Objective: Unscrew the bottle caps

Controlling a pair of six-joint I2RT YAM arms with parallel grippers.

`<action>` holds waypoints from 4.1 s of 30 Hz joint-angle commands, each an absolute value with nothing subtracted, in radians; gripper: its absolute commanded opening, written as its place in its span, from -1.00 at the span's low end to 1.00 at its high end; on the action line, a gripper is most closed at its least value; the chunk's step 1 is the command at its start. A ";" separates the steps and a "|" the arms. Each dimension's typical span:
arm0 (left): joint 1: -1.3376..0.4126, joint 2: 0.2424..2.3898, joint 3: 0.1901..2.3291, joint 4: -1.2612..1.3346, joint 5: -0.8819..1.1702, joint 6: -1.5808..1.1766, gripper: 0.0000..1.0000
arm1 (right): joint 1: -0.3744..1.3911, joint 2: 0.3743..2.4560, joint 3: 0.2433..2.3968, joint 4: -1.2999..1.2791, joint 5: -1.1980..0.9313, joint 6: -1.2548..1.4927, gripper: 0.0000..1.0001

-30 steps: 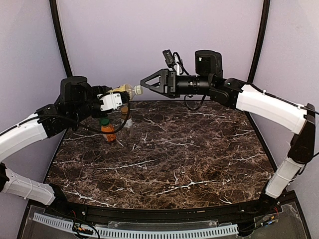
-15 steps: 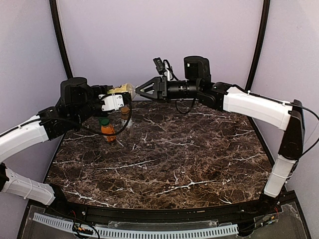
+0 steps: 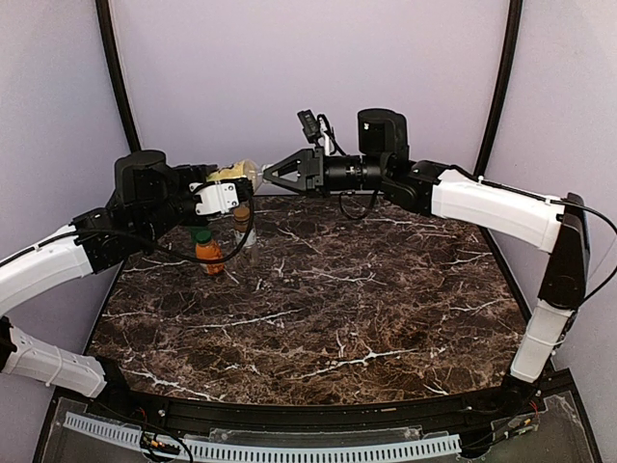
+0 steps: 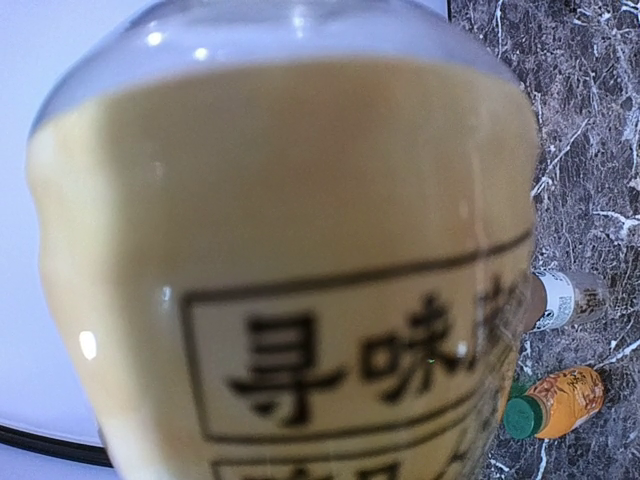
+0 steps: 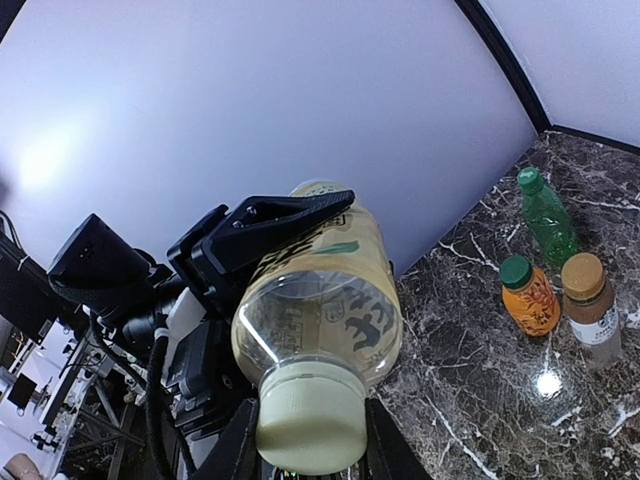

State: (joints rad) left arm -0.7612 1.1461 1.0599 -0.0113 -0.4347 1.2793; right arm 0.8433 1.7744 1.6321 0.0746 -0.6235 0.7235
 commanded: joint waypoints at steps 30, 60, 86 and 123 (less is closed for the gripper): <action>-0.772 1.123 1.285 -0.724 0.282 0.861 -0.46 | 1.010 1.629 1.572 -0.269 -0.480 -0.531 -0.47; -0.776 1.094 1.028 -0.068 -0.362 1.092 -0.40 | 0.913 1.690 1.642 -0.005 -0.412 0.666 0.30; -0.778 1.098 1.031 -0.059 -0.366 1.098 -0.40 | 0.913 1.729 1.652 0.012 -0.494 0.643 -1.00; -0.778 1.086 1.178 -0.600 0.090 0.844 -0.50 | 1.065 1.580 1.627 -0.317 -0.346 -0.540 0.49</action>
